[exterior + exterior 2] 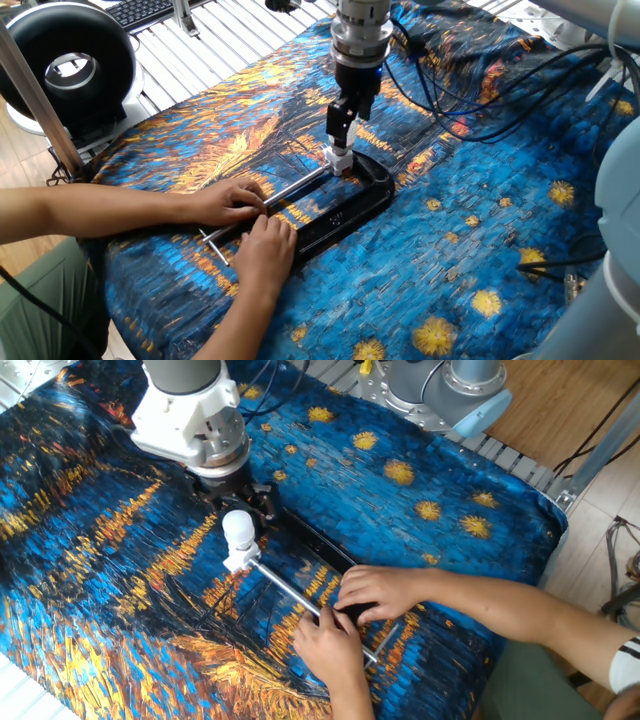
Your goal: Install the light bulb by rotating it
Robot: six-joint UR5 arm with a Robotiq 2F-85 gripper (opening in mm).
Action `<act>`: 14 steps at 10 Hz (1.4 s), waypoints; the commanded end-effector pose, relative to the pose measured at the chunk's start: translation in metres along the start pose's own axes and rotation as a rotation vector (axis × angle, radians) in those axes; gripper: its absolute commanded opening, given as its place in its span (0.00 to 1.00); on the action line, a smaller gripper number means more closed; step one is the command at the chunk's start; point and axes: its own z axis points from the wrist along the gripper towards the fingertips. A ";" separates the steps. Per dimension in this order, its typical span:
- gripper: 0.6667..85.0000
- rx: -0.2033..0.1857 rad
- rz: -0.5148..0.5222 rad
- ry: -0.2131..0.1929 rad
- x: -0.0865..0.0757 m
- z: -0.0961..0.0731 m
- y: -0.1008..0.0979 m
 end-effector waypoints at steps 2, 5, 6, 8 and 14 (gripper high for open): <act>0.92 -0.009 -0.091 -0.031 -0.007 -0.003 0.002; 0.91 0.027 -0.299 -0.045 -0.012 -0.008 -0.001; 0.91 0.035 -0.374 -0.045 -0.013 -0.011 0.000; 0.91 0.058 -0.506 -0.054 -0.015 -0.013 -0.001; 0.91 0.110 -0.818 -0.049 -0.019 -0.011 -0.004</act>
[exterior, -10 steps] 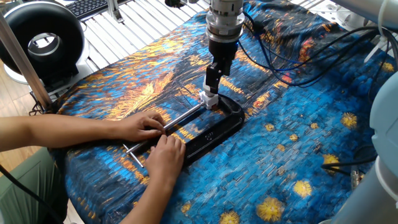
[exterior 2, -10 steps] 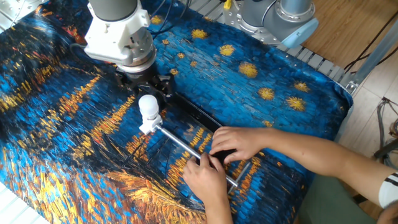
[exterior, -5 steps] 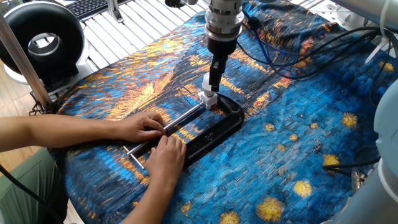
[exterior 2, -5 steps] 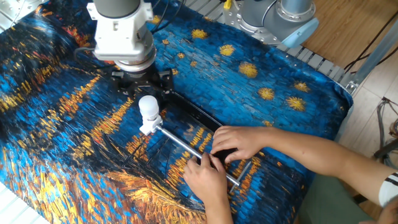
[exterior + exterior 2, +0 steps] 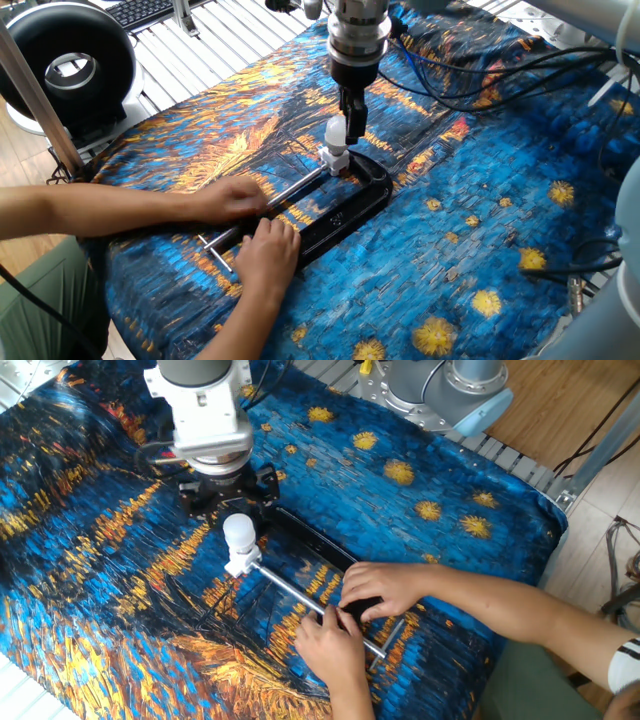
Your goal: Install the light bulb by rotating it
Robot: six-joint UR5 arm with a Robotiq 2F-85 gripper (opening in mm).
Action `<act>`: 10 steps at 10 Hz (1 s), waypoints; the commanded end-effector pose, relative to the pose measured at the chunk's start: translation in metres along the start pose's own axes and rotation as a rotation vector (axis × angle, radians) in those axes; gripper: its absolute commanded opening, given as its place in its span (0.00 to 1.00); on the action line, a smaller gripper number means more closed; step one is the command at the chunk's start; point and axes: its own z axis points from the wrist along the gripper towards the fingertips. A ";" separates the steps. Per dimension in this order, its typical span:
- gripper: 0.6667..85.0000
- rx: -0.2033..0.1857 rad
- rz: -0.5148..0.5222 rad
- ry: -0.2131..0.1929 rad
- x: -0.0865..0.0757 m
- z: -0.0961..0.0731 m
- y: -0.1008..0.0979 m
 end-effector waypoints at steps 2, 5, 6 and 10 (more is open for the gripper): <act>0.91 0.020 -0.165 -0.015 -0.007 0.001 0.000; 0.90 0.020 -0.217 -0.022 -0.010 0.003 0.002; 0.90 0.021 -0.222 -0.024 -0.011 0.003 0.002; 0.90 0.014 -0.205 -0.025 -0.010 0.003 0.004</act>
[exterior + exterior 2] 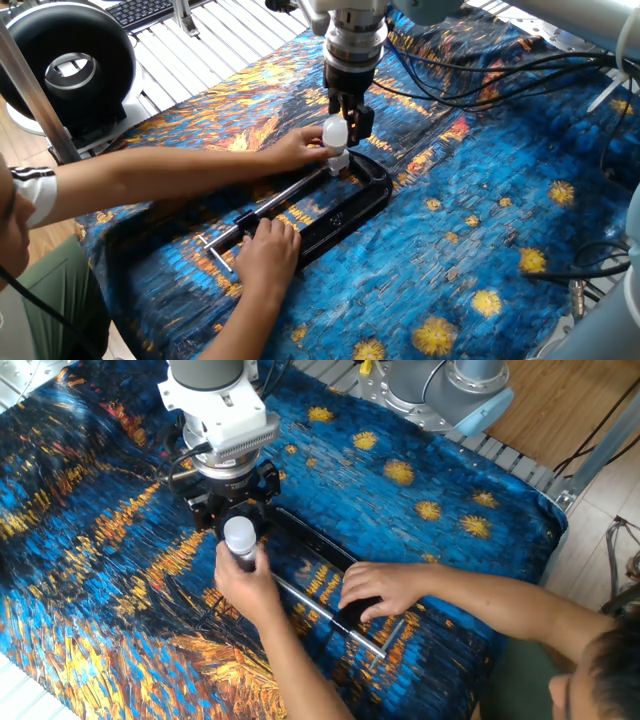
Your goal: Install the light bulb by rotating it
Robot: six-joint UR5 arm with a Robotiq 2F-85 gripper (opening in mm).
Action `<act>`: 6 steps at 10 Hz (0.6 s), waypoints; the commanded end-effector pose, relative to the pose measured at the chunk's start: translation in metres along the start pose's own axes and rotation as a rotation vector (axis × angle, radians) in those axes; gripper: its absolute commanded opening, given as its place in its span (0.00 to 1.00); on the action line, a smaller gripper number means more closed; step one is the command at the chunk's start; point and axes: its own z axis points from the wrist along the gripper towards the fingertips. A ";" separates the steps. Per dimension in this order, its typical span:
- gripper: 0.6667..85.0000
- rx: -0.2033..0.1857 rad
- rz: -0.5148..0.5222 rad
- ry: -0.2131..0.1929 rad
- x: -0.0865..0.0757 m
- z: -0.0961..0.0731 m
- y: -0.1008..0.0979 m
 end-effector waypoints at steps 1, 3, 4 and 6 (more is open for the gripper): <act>0.90 -0.003 0.004 -0.013 -0.003 -0.001 0.001; 0.85 -0.001 0.000 -0.017 -0.004 -0.001 0.000; 0.85 0.002 -0.011 -0.023 -0.006 -0.001 0.000; 0.81 0.008 -0.023 -0.025 -0.007 0.000 -0.002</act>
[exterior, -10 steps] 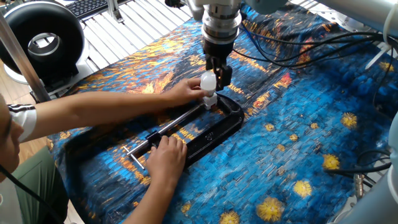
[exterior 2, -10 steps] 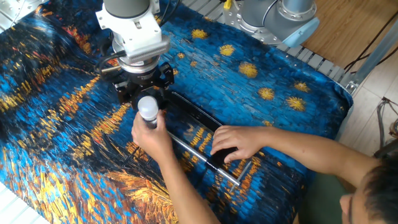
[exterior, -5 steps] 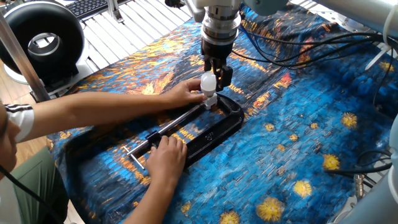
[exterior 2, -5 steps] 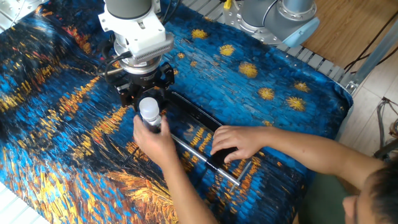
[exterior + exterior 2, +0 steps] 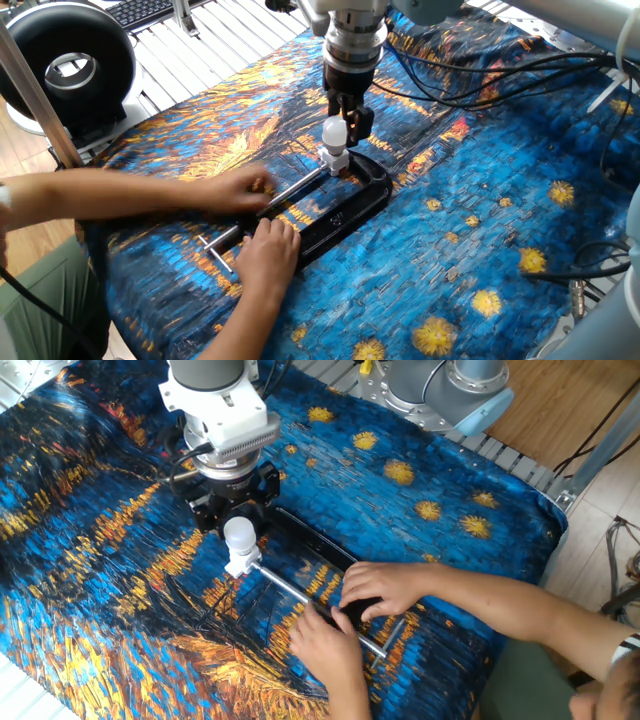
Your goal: Install the light bulb by rotating it
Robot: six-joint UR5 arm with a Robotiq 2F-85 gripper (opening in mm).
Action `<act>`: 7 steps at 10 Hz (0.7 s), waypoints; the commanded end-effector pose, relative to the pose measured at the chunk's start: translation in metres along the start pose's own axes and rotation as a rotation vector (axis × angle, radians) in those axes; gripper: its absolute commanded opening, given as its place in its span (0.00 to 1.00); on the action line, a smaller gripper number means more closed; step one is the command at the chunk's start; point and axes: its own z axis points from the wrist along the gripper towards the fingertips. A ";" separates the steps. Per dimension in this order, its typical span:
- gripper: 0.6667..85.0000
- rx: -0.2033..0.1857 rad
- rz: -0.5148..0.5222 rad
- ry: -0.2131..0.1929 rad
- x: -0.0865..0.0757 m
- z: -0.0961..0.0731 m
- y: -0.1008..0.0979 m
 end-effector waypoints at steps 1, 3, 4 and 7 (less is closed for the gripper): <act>0.80 0.006 -0.015 -0.018 -0.005 0.000 -0.001; 0.78 0.018 -0.030 -0.022 -0.007 0.001 -0.004; 0.78 0.022 -0.036 -0.023 -0.008 0.002 -0.004; 0.71 0.028 -0.040 -0.025 -0.009 0.002 -0.006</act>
